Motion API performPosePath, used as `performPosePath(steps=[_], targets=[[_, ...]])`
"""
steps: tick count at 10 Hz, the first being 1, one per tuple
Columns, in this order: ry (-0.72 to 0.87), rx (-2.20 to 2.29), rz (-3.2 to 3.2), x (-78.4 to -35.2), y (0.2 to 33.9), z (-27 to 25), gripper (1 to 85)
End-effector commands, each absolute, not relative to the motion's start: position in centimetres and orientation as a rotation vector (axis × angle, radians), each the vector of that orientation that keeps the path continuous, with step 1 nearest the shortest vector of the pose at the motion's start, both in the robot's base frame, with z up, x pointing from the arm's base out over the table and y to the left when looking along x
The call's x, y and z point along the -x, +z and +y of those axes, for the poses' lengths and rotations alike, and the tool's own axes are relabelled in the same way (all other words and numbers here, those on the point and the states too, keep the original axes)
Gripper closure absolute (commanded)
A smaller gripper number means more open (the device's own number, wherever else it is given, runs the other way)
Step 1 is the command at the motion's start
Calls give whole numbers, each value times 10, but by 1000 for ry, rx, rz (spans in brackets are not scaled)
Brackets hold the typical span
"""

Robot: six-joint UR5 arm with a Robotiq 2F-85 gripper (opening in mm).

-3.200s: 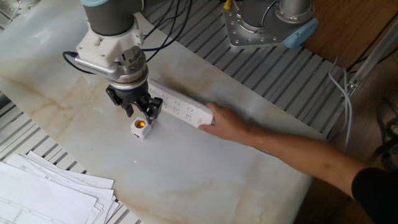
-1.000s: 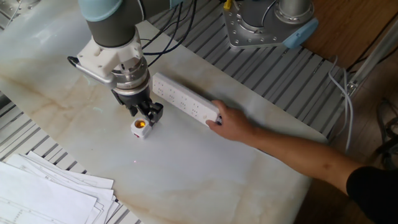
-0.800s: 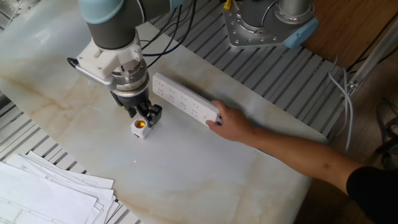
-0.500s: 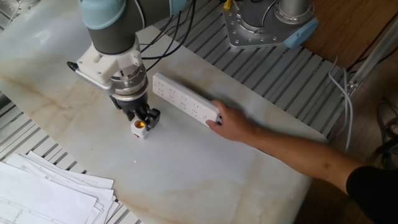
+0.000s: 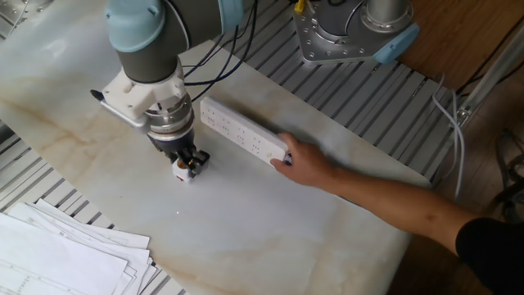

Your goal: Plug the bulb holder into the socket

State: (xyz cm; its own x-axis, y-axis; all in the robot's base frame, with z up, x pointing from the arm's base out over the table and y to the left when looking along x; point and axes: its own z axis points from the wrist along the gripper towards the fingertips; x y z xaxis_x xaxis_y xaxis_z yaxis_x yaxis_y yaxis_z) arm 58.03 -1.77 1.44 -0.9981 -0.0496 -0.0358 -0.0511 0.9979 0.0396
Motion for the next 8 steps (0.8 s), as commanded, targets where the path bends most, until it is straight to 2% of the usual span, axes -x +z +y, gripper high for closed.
performPosePath(steps=[1,8], targets=[[50,-23,3122,-578,16,-20,843],[98,-70,3188,-550,67,2,843]])
